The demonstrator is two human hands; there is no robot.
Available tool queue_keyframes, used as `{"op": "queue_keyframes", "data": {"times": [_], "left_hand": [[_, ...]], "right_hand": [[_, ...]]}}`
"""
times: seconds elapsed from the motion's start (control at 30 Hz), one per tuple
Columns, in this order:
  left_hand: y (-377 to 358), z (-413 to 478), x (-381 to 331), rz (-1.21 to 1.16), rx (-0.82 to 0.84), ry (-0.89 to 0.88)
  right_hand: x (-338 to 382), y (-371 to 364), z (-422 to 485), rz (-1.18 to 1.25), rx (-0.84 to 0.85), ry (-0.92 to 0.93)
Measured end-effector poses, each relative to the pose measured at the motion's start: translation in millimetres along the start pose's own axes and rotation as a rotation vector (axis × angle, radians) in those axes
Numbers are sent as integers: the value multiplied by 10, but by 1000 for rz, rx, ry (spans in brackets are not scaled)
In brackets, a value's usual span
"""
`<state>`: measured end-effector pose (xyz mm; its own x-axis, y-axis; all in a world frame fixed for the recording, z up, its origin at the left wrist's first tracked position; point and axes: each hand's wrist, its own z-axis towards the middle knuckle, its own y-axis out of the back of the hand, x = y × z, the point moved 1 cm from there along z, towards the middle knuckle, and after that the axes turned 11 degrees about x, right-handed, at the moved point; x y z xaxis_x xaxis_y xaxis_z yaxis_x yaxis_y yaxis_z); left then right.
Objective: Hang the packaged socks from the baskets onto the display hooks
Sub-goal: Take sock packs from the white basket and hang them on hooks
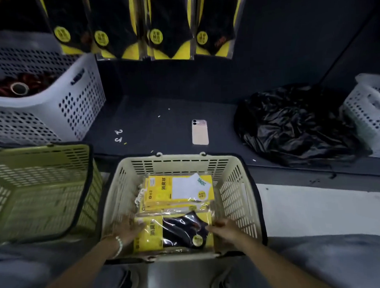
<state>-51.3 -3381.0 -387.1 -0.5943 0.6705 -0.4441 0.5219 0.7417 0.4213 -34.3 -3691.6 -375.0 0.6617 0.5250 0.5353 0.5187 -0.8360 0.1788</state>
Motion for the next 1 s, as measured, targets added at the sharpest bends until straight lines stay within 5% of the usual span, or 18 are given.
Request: {"op": "queue_keyframes", "data": {"times": [0.33, 0.57, 0.83, 0.93, 1.0], "left_hand": [[-54, -146, -179, 145, 24, -66], [-96, -233, -317, 10, -83, -68], [390, -487, -1032, -725, -315, -167], [570, -683, -1665, -1379, 20, -326], [652, -852, -2103, -1464, 78, -485]], "right_hand": [[35, -47, 98, -364, -189, 37], [296, 27, -36, 177, -28, 205], [979, 323, -475, 633, -86, 354], [1345, 431, -647, 789, -14, 524], [1553, 467, -744, 850, 16, 579]]}}
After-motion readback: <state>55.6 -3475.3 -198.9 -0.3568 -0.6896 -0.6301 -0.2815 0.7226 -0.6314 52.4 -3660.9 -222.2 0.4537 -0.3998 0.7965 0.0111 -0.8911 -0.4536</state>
